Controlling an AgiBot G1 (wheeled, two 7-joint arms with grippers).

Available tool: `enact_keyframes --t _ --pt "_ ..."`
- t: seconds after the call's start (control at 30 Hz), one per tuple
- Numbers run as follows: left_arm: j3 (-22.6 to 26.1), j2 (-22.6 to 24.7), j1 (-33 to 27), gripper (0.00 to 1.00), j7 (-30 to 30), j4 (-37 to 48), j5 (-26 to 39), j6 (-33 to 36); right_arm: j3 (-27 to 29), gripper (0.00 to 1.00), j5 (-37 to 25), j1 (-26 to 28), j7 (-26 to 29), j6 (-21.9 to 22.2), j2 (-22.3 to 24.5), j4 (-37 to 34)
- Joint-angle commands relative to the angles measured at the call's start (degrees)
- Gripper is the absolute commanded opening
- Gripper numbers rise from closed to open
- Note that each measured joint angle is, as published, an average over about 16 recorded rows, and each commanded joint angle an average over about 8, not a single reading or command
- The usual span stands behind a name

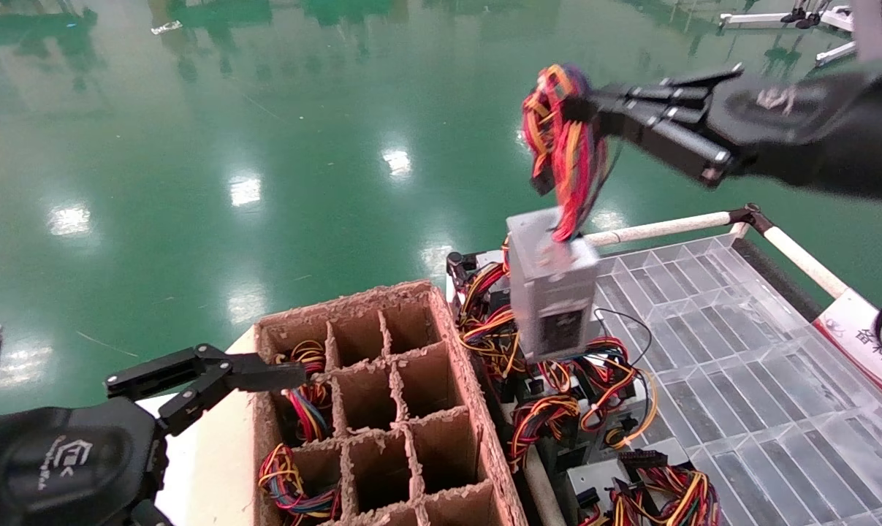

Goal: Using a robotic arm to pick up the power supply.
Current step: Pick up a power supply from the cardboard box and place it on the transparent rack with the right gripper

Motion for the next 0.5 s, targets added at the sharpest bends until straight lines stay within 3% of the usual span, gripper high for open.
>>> enact_keyframes --t 0.03,0.23,0.5 --pt "0.0 0.0 0.0 1.0 0.0 0.0 0.0 0.0 -0.9 0.0 -1.7 3.0 -1.4 -0.3 -0.2 -2.5" --pt "0.0 0.0 0.0 1.0 0.0 0.0 0.0 0.0 -4.5 0.0 -9.6 11.0 -8.6 3.5 -1.6 -9.0" --pt "0.0 0.0 0.0 1.0 0.0 0.0 0.0 0.0 -9.2 0.0 -19.9 18.2 -16.8 15.4 -5.8 -17.5"
